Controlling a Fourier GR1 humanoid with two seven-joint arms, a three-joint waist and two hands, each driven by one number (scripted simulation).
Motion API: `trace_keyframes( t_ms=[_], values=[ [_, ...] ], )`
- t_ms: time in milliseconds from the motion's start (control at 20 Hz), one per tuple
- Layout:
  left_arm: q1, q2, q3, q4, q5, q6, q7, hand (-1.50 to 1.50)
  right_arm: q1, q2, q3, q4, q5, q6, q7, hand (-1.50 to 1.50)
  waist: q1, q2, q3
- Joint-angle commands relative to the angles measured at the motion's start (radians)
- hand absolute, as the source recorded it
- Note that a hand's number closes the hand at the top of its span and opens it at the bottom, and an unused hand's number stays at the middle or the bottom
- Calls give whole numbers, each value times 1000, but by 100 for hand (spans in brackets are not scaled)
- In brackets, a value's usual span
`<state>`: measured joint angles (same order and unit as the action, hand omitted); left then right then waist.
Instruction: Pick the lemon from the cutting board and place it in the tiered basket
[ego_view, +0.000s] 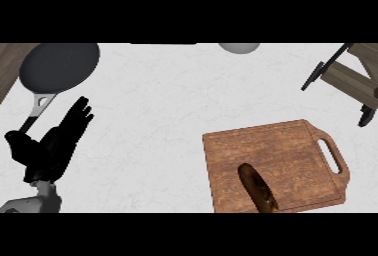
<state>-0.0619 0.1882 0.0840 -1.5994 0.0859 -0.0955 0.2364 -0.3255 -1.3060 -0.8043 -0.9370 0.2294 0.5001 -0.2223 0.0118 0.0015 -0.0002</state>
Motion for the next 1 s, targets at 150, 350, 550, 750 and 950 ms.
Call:
trace_keyframes(
  t_ms=[150, 350, 550, 750, 950],
  values=[
    [-20, 2, -4, 5, -5, -12, 6, 0, -230, -20, 204, -66, -63, 23, 183, 150, 26, 4, -1],
    [-66, 17, 10, 54, -10, -20, 0, 0, -379, 19, 342, -75, -61, -13, 290, 150, 32, 8, -2],
    [-33, -28, -18, 53, -33, 4, -32, 0, -531, 85, 435, -135, -76, -30, 497, 150, 35, 6, -3],
    [-37, -16, -4, 16, -17, -1, 8, 0, -641, 128, 529, -45, -8, -66, 486, 150, 31, 7, -2],
    [-37, 17, 32, 64, 9, -46, -25, 0, -695, 202, 581, 12, 48, -103, 512, 150, 20, 6, -1]
  ],
)
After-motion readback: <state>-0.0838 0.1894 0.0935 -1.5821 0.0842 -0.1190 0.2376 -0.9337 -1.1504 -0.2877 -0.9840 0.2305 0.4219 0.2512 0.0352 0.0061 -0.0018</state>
